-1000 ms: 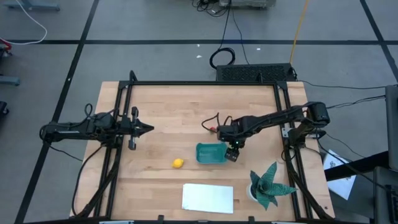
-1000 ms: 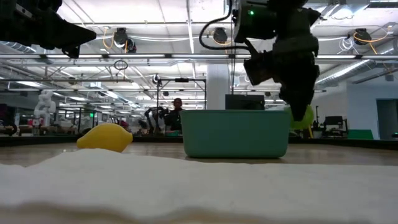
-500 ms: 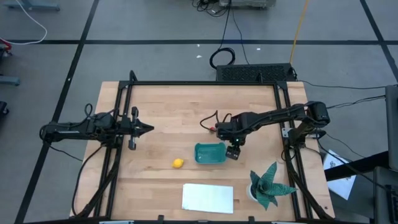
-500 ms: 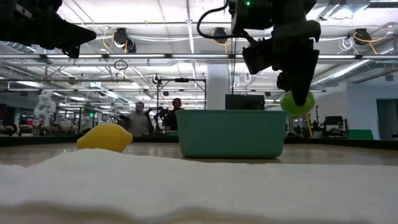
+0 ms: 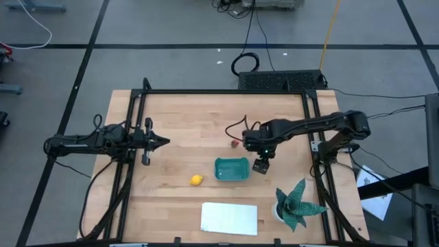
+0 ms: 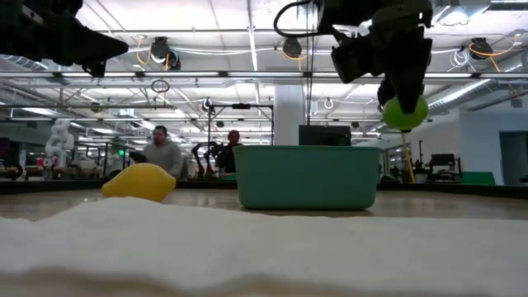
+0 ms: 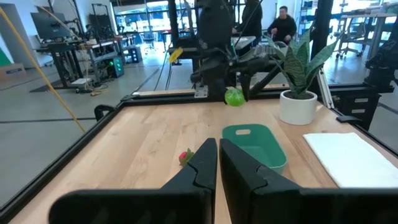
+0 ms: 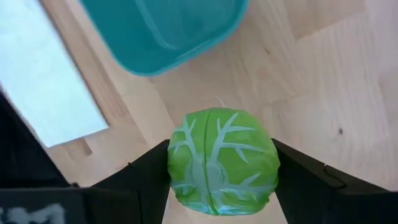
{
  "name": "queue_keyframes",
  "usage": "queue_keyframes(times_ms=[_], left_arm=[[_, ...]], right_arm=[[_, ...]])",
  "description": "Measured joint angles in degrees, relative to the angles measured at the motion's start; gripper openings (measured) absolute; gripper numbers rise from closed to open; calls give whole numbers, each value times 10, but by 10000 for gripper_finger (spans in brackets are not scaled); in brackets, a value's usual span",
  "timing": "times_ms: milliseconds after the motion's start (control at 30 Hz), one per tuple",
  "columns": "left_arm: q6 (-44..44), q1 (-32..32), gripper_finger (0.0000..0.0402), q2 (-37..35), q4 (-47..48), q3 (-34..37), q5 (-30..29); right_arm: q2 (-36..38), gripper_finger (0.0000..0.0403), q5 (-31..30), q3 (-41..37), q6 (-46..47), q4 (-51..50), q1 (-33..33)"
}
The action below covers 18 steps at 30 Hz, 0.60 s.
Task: Pick and placing Produce into tupperware
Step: Put the cabbage into the bin
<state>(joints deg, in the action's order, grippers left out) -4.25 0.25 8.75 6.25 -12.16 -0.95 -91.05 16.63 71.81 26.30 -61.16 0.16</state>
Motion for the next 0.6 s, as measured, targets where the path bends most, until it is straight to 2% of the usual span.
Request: queue_keyframes(times_ms=[333, 600], left_arm=[[0, 0, 24, 0, 1, 0, -6], [1, 0, 24, 0, 2, 0, -6]], right_arm=[[27, 229, -3, 0, -54, 116, -1], [27, 230, -1, 0, -64, 128, -1]])
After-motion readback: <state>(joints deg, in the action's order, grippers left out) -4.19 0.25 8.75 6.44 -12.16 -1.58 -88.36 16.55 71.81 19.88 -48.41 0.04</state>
